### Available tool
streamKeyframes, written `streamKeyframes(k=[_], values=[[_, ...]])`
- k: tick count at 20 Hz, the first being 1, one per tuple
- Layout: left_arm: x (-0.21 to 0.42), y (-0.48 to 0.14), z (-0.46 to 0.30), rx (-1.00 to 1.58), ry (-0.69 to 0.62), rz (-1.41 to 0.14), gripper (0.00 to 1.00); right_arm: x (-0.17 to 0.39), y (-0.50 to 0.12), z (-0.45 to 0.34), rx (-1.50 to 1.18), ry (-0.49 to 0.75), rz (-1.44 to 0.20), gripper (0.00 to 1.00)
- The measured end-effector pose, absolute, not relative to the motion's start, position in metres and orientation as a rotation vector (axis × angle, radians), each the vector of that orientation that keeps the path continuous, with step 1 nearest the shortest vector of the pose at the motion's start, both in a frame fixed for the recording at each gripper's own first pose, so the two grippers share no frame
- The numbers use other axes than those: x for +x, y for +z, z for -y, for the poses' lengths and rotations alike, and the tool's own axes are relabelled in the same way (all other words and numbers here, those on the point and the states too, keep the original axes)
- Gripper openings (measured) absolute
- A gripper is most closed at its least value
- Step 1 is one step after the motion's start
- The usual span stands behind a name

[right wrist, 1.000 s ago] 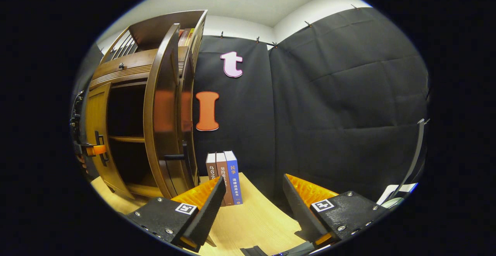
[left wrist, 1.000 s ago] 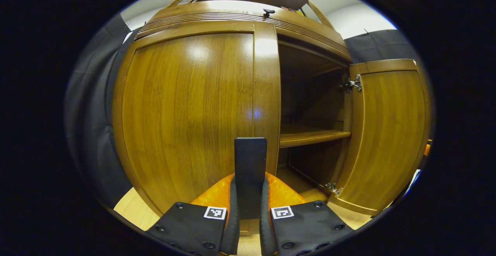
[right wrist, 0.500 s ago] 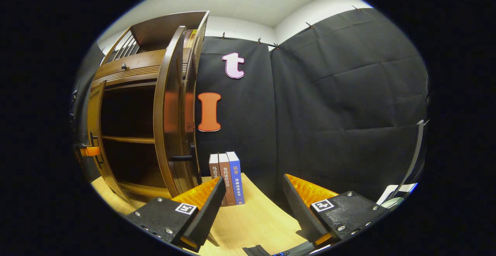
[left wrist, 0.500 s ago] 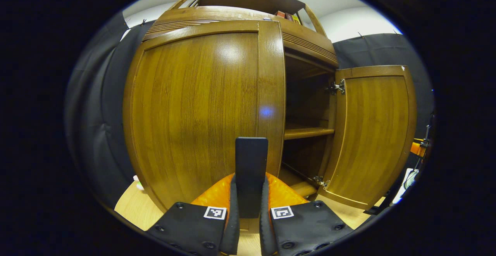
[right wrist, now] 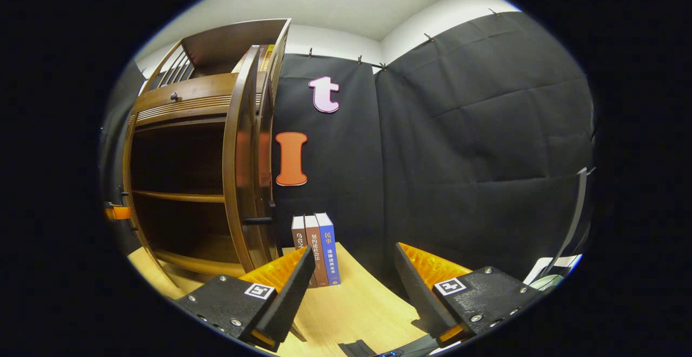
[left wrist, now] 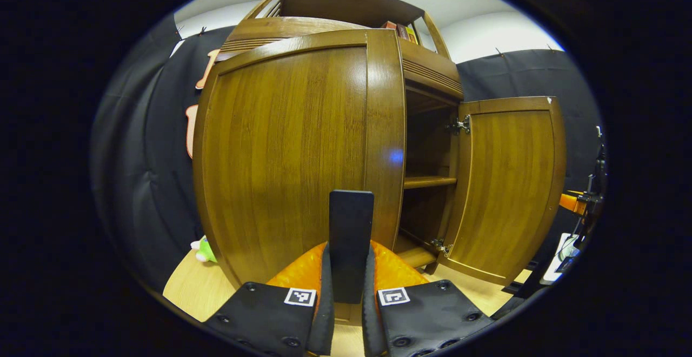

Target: Open the right door of the double-door shoe cabinet with the right hand, and open the left door with the left hand.

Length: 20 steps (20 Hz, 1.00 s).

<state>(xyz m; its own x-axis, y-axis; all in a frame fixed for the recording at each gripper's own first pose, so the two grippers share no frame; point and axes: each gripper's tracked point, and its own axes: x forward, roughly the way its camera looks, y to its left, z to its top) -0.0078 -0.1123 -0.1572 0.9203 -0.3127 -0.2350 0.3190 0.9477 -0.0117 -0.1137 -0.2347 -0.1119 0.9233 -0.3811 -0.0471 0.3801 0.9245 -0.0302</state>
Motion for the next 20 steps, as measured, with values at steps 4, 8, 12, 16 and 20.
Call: streamKeyframes(k=[4,8,12,16,20], values=[[-0.023,-0.154,0.099,0.022,-0.326,-0.244,0.28,-0.115,-0.110,0.229,-0.020,-0.383,-0.045,0.92],[-0.037,-0.149,0.087,0.028,-0.318,-0.239,0.28,-0.115,-0.109,0.221,-0.026,-0.375,-0.045,0.92],[-0.049,-0.145,0.076,0.023,-0.309,-0.237,0.29,-0.116,-0.110,0.214,-0.030,-0.368,-0.054,0.92],[-0.057,-0.141,0.064,0.012,-0.306,-0.237,0.28,-0.114,-0.105,0.207,-0.032,-0.363,-0.047,0.92],[-0.062,-0.139,0.057,0.024,-0.293,-0.226,0.28,-0.112,-0.103,0.200,-0.040,-0.353,-0.049,0.92]])
